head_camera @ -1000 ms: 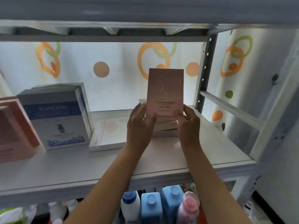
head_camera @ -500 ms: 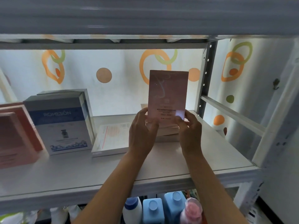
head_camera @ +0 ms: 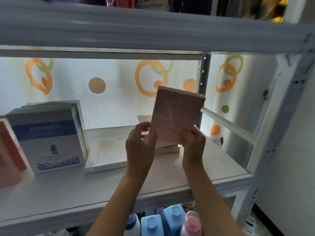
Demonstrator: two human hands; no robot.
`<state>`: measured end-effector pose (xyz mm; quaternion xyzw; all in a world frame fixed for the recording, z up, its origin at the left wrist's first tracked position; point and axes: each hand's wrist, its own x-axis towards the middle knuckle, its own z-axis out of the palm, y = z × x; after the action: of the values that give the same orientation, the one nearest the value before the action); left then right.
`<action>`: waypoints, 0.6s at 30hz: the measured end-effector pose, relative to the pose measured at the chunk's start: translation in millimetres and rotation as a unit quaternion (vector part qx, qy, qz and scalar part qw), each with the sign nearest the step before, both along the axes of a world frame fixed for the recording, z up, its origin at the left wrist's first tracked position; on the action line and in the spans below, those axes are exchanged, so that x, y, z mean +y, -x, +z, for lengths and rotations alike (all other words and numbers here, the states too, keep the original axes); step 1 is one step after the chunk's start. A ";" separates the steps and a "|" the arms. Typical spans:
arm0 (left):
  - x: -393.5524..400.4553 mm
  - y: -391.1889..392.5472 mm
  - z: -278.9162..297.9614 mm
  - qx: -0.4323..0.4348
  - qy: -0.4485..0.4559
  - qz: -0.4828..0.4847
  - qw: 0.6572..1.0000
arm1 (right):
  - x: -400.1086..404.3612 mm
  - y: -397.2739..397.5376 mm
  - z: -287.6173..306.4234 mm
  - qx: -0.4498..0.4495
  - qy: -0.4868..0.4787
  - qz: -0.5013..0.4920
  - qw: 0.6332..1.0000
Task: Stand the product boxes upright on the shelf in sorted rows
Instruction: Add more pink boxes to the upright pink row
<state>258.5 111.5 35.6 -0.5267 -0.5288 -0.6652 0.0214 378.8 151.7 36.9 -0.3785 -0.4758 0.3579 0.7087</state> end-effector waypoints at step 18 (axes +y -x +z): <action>-76.5 51.1 36.2 -0.181 0.135 -0.258 0.940 | -93.6 58.2 17.5 -0.002 0.017 0.262 0.965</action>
<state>207.4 34.9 71.8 -0.5139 -0.4549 -0.6543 -0.3178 320.6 58.1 54.4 -0.2537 -0.5538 0.5379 0.5827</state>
